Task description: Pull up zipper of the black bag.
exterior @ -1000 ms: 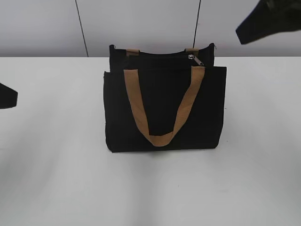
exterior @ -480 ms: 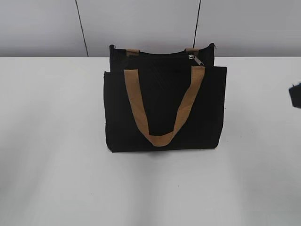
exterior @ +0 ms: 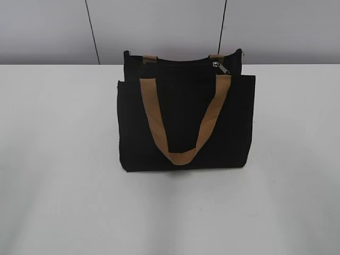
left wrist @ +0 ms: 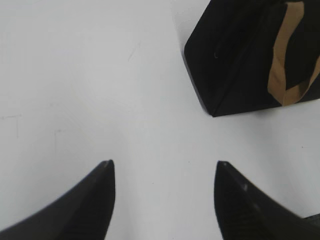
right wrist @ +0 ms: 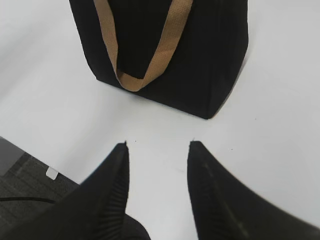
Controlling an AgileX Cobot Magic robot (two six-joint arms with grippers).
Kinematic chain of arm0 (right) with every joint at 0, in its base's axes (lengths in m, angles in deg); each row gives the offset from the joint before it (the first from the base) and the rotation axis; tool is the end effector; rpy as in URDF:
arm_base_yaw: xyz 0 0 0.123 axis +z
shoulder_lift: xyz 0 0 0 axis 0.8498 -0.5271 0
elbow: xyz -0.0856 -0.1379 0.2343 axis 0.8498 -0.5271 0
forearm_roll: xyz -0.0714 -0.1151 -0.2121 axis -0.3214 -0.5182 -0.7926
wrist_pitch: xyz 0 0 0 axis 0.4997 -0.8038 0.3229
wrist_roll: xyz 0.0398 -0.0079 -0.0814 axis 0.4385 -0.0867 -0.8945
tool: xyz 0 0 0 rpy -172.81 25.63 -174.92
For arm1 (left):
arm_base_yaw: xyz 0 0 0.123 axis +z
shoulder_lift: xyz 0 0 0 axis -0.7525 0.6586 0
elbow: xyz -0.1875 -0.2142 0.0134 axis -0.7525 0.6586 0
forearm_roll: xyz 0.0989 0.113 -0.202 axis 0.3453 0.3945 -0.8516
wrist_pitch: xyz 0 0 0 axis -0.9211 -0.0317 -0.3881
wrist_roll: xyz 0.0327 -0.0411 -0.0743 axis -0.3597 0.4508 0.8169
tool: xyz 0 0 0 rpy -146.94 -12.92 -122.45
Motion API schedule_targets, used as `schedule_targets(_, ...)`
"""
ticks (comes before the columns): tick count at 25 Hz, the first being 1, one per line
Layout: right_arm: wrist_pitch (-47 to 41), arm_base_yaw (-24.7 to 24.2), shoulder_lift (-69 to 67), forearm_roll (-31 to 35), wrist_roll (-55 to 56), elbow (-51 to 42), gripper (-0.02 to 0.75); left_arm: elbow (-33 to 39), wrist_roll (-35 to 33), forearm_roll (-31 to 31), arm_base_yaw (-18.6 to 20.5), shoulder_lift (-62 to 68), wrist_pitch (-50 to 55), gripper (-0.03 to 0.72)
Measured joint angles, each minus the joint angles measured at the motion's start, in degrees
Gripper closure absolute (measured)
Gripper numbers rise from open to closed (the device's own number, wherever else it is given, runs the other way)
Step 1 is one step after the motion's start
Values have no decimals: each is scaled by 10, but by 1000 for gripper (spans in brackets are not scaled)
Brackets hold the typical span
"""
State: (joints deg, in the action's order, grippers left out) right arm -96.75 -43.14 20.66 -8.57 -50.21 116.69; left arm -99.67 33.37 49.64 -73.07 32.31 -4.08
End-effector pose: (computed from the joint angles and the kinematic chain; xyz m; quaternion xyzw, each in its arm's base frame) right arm 0.0731 0.0460 0.3024 -0.1916 0.8485 0.1790 0.4596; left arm 0.0769 -0.0323 0.2925 0.1278 0.8856 -0.1108 0.4325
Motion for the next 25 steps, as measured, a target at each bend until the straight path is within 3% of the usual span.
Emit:
schedule_targets(11, -94, 0, 119, -158, 124, -11, 428, 3, -1, 8, 0, -115, 46, 217)
schedule_targets(25, -190, 0, 231, -184, 144, -30, 428, 1, -26, 5, 0, -129, 134, 217)
